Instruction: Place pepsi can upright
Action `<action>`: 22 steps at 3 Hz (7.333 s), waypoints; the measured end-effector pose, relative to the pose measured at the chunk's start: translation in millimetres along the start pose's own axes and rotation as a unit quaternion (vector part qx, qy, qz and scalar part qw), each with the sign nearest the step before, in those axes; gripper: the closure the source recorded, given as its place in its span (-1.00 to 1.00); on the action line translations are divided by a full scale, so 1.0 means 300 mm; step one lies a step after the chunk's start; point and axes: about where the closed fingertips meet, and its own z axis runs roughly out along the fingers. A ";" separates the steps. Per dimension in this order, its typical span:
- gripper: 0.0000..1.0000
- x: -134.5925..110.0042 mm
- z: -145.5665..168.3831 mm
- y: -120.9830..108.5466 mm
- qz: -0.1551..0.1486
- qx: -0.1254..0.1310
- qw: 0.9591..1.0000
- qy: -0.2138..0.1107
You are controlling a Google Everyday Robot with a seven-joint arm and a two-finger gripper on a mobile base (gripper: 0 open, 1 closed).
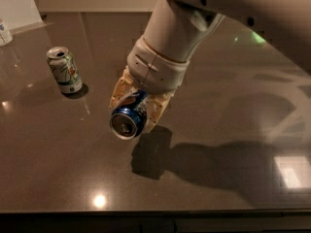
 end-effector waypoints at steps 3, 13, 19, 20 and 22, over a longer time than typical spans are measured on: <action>1.00 0.060 -0.116 0.043 0.123 0.055 0.987 -0.086; 1.00 0.266 -0.203 0.299 0.400 0.357 0.816 -0.216; 1.00 0.310 -0.188 0.229 0.480 0.334 0.743 -0.327; 1.00 0.321 -0.171 0.224 0.486 0.347 0.720 -0.354; 0.25 0.335 -0.138 0.226 0.491 0.365 0.700 -0.368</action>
Offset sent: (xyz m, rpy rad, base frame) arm 0.0143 -0.0404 0.0291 0.1909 0.2197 -0.2464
